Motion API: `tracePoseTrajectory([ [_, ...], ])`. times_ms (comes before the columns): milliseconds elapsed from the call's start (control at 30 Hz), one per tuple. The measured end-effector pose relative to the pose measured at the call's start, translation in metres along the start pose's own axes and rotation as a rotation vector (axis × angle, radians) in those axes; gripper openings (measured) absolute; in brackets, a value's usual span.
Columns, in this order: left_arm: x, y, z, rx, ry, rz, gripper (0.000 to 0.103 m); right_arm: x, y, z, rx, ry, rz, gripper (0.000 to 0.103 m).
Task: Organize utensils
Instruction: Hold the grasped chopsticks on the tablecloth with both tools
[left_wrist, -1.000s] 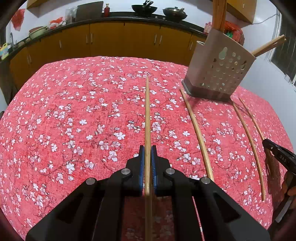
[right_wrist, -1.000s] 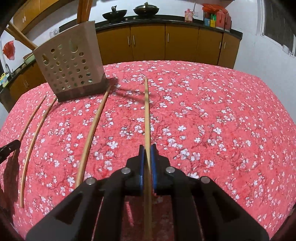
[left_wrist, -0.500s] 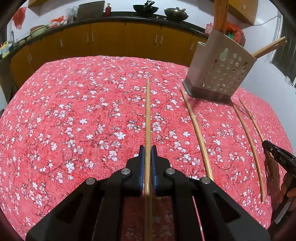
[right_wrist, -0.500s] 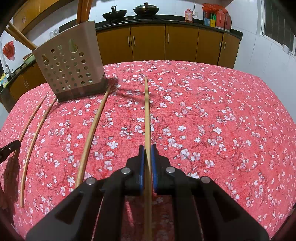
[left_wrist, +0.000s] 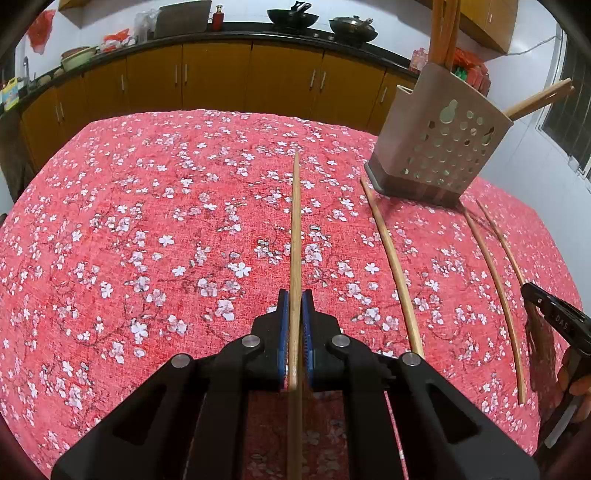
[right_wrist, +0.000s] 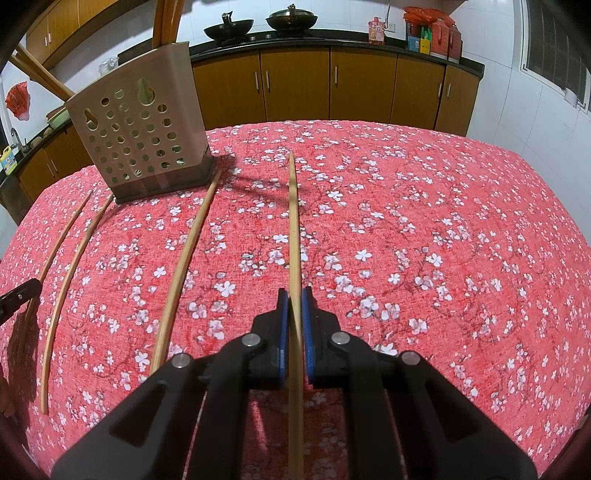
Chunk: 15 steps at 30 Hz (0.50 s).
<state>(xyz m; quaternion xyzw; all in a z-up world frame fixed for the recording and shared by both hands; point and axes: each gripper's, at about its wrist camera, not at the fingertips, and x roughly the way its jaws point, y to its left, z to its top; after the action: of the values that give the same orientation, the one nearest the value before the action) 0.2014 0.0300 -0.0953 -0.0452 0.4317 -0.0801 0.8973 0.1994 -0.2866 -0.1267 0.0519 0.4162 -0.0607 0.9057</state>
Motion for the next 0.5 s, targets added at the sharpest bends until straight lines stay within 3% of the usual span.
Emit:
tracePoseTrajectory([
  [500, 0.0, -0.0017, -0.0008, 0.014, 0.001, 0.017, 0.009, 0.0007, -0.0002, 0.0004, 0.002, 0.001, 0.003, 0.01],
])
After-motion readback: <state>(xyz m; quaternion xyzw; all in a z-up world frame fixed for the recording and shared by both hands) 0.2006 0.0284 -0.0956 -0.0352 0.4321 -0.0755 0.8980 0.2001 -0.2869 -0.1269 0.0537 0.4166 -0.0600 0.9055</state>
